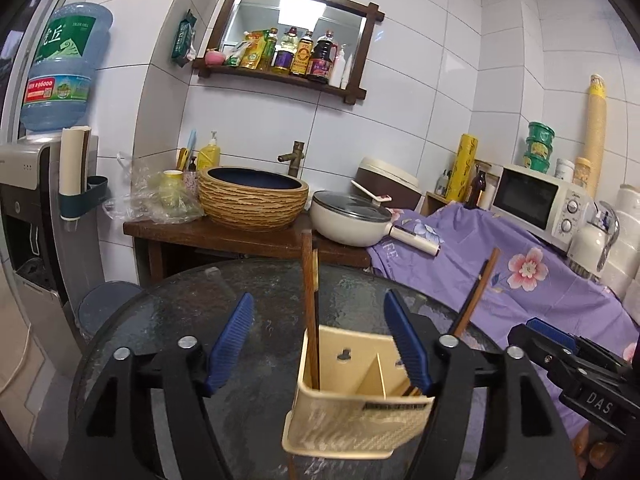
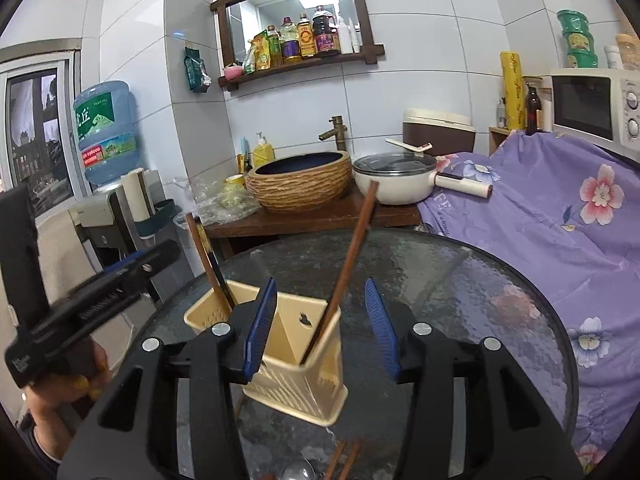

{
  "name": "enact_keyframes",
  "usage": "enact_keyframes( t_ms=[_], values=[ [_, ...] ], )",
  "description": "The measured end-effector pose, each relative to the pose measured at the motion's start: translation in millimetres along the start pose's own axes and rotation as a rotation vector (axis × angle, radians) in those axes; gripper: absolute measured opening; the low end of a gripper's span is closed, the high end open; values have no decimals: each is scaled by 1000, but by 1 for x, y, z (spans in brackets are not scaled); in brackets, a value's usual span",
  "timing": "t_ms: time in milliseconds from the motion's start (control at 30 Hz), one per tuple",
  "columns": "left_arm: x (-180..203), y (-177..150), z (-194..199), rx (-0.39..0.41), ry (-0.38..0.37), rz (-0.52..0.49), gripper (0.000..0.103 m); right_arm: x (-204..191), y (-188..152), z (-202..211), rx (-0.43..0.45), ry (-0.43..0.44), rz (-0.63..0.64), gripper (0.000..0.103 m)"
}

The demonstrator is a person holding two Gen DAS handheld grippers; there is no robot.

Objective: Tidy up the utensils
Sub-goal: 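Lower both brown chopsticks into the cream holder and open both tools, then grasp the wooden-handled spoon with the left tool while the right tool grasps a brown chopstick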

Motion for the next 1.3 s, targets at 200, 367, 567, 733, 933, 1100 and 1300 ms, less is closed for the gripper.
enact_keyframes(
  t_ms=[200,367,567,733,933,1100,1300],
  values=[
    [-10,-32,12,-88,-1,-38,83,4,-51,5,-124,-14,-1,47],
    [-17,-71,10,-203,9,-81,83,13,-96,0,-229,-35,-37,47],
    [-17,-114,12,-307,0,-125,83,17,-142,-9,-362,-53,-62,47],
    [-14,-133,18,-350,-14,-138,82,12,-170,-13,-434,-50,-70,44],
    [-5,-150,27,-373,-26,-171,82,11,-190,-17,-487,-63,-87,37],
    [-6,-160,29,-394,-22,-158,82,8,-195,-19,-507,-75,-77,34],
    [-4,-166,32,-407,-25,-159,82,-2,-198,-19,-518,-123,-10,33]
  ],
)
Point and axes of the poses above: each gripper's, at about its wrist camera, not at the fingertips, and z roughly against the way its jaws point, x to its right, y to its top, the point moved 4 cm from there along -z, roughly the way its jaws point, and after that the axes turned 7 degrees about y, right-handed, at the moved point
